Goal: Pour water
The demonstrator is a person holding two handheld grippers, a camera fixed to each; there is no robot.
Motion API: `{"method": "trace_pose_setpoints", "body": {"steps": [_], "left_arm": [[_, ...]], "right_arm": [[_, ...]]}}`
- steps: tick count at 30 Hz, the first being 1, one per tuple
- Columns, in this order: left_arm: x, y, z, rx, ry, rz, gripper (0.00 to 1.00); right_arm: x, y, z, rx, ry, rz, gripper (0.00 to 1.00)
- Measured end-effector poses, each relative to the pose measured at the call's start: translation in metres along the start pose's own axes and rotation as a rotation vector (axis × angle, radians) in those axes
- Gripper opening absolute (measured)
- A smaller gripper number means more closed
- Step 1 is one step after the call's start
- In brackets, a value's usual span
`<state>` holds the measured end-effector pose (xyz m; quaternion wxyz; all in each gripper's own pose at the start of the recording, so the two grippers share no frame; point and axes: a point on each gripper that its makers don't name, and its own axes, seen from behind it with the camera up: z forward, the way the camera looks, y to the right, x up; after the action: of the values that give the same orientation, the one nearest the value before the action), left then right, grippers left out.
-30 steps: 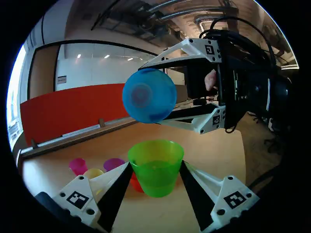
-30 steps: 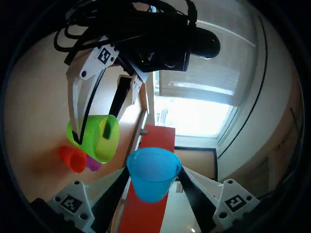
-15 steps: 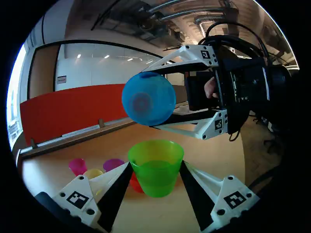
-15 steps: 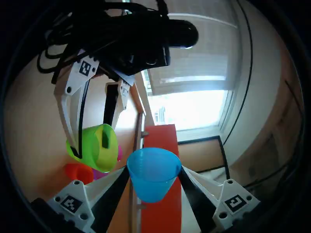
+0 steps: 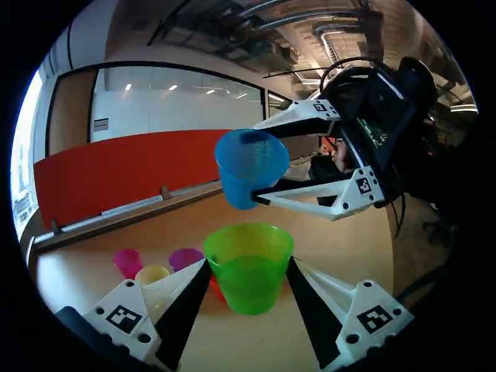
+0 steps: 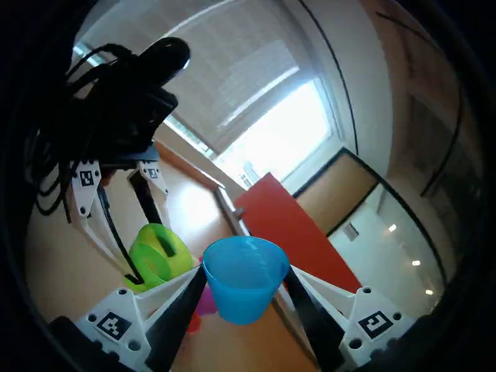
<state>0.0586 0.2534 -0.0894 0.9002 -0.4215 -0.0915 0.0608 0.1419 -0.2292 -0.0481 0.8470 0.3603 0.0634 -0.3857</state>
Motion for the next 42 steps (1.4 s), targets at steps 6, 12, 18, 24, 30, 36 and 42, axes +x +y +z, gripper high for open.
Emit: {"method": "trace_pose_setpoints", "body": {"steps": [6, 12, 18, 24, 30, 36, 42], "left_arm": [[-0.001, -0.003, 0.000, 0.006, -0.007, 0.003, 0.83], [-0.004, -0.007, -0.001, 0.014, -0.022, 0.008, 0.84], [-0.009, -0.012, -0.001, 0.027, -0.038, 0.012, 0.84], [-0.018, -0.017, 0.000, 0.036, -0.065, 0.012, 0.83], [-0.026, -0.025, 0.004, 0.046, -0.092, 0.022, 0.84], [-0.040, -0.031, 0.008, 0.052, -0.121, 0.015, 0.84], [-0.054, -0.038, 0.012, 0.058, -0.153, 0.010, 0.84]], "right_arm": [[-0.008, -0.006, -0.006, 0.005, -0.005, 0.224, 0.92], [-0.022, -0.010, -0.010, 0.017, -0.024, 0.434, 0.92], [-0.038, -0.017, -0.010, 0.043, -0.060, 0.595, 0.92], [-0.052, -0.016, -0.011, 0.041, -0.090, 0.645, 0.91], [-0.070, -0.012, -0.009, 0.040, -0.129, 0.657, 0.92], [-0.095, -0.007, -0.006, 0.034, -0.176, 0.641, 0.92], [-0.117, -0.004, 0.000, 0.035, -0.216, 0.643, 0.92]]}}
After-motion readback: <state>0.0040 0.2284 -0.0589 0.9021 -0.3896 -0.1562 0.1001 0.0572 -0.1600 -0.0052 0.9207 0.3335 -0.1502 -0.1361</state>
